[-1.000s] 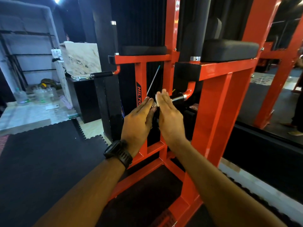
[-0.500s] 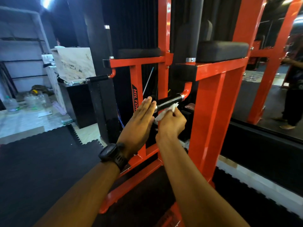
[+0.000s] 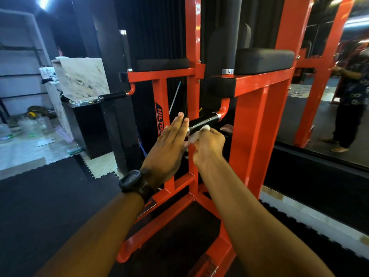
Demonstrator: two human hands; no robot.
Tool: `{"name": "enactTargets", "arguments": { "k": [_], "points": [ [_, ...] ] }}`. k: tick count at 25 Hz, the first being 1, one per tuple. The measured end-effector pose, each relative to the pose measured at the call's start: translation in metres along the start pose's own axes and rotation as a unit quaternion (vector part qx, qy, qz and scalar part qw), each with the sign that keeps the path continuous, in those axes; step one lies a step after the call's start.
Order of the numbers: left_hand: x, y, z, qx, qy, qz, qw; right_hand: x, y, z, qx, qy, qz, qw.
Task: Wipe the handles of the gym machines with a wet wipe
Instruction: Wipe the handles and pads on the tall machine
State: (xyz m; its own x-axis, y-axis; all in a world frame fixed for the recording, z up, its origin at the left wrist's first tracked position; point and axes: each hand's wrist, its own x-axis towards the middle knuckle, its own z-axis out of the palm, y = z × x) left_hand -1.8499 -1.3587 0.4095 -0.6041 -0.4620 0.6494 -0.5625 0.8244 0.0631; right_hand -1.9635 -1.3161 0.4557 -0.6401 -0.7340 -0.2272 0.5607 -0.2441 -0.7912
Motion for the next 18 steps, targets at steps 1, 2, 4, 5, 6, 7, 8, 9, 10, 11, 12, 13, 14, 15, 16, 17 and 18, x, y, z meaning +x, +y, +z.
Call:
{"name": "enactTargets", "arguments": {
  "k": [1, 2, 4, 5, 6, 7, 8, 9, 10, 11, 12, 13, 14, 15, 16, 17, 18],
  "points": [
    [0.0, -0.001, 0.002, -0.01, 0.005, -0.011, 1.0, 0.002, 0.001, 0.0, 0.027, 0.004, 0.02, 0.999],
    [0.001, -0.001, 0.003, -0.02, 0.007, -0.016, 1.0, 0.005, 0.003, -0.002, 0.053, 0.005, 0.032, 0.998],
    [0.002, 0.001, 0.006, 0.003, 0.013, -0.016, 1.0, 0.005, 0.006, -0.002, 0.052, -0.014, 0.016, 0.998],
    [0.001, 0.0, 0.006, 0.015, 0.015, -0.012, 1.0, 0.006, 0.008, -0.002, 0.056, -0.023, 0.004, 0.998],
    [0.001, -0.001, 0.006, 0.022, 0.017, -0.009, 1.0, 0.007, 0.009, 0.0, 0.056, -0.024, 0.005, 0.998],
    [0.0, -0.001, 0.006, 0.021, 0.022, -0.007, 1.0, 0.011, 0.009, 0.0, 0.069, -0.019, 0.015, 0.997],
    [-0.001, 0.0, 0.006, 0.021, 0.021, -0.008, 1.0, 0.014, 0.01, -0.001, 0.069, -0.013, 0.028, 0.997],
    [-0.001, 0.002, 0.006, 0.02, 0.026, -0.009, 0.999, 0.014, 0.01, -0.002, 0.084, -0.027, 0.034, 0.996],
    [-0.001, 0.003, 0.006, 0.017, 0.036, -0.014, 0.999, 0.011, 0.009, -0.004, 0.093, -0.051, 0.046, 0.993],
    [-0.001, 0.005, 0.006, 0.009, 0.049, -0.02, 0.999, 0.006, 0.01, -0.005, 0.119, -0.08, 0.058, 0.988],
    [0.001, 0.006, 0.005, 0.004, 0.063, -0.024, 0.998, 0.005, 0.011, -0.006, 0.138, -0.101, 0.069, 0.983],
    [0.002, 0.006, 0.007, 0.003, 0.073, -0.025, 0.997, 0.008, 0.011, -0.006, 0.16, -0.108, 0.086, 0.977],
    [0.002, 0.007, 0.008, 0.005, 0.079, -0.023, 0.997, 0.011, 0.01, -0.007, 0.175, -0.104, 0.1, 0.974],
    [0.001, 0.008, 0.01, 0.005, 0.085, -0.023, 0.996, 0.012, 0.008, -0.008, 0.189, -0.107, 0.108, 0.97],
    [0.0, 0.008, 0.01, 0.006, 0.088, -0.023, 0.996, 0.011, 0.007, -0.011, 0.2, -0.113, 0.108, 0.967],
    [0.0, 0.007, 0.011, 0.008, 0.089, -0.022, 0.996, 0.007, 0.008, -0.013, 0.205, -0.121, 0.097, 0.966],
    [0.0, 0.005, 0.012, 0.019, 0.081, -0.018, 0.996, 0.001, 0.011, -0.016, 0.184, -0.119, 0.07, 0.973]
  ]
}}
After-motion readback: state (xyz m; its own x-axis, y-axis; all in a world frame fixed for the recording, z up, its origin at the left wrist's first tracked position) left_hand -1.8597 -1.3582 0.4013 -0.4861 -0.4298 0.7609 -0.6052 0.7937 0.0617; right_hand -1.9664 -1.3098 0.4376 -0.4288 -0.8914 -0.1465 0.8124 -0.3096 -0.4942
